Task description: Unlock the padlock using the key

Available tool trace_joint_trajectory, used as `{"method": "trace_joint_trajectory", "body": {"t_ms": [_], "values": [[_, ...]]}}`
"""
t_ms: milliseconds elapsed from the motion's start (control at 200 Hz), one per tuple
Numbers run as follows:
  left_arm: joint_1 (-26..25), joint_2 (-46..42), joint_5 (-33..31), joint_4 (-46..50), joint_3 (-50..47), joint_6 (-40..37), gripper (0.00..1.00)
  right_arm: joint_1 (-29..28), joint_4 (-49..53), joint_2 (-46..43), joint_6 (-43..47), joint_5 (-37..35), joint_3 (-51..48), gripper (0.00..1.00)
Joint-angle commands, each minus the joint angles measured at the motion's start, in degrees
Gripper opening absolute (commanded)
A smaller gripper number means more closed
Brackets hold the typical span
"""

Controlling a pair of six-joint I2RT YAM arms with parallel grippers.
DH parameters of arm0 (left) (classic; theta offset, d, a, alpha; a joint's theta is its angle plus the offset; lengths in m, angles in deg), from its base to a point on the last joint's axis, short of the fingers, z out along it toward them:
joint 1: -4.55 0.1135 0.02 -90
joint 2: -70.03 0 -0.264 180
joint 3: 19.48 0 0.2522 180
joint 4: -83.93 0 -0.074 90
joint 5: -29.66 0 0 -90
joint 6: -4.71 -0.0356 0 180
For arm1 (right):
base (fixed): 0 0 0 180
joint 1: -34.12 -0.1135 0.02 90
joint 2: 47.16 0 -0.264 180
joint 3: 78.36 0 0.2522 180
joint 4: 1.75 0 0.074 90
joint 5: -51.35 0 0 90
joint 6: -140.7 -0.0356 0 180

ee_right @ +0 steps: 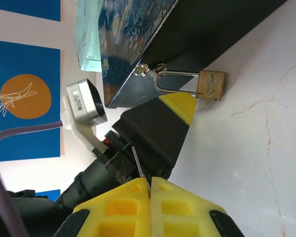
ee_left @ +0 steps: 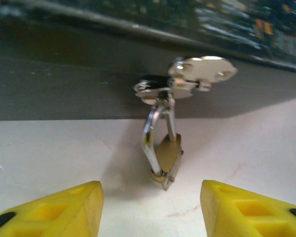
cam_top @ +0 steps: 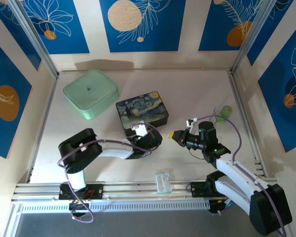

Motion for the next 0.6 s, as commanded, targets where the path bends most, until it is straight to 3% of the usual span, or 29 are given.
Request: {"method": "trace_joint_trajectory", "body": {"t_ms": [0, 390, 595], "values": [[-0.7, 2.9, -5.2, -1.0, 1.7, 3.9, 0.51, 0.7, 1.1, -1.4, 0.6, 0.5, -1.4, 0.0], [-0.3, 9.5, -4.7, -3.1, 4.7, 1.3, 0.44, 1.6, 0.9, -2.5, 0.0, 0.1, -2.9, 0.0], [-0.3, 10.6, -3.4, 0.0, 6.7, 0.7, 0.23, 1.8, 1.3, -3.8, -0.3, -0.5, -3.7, 0.0]]}}
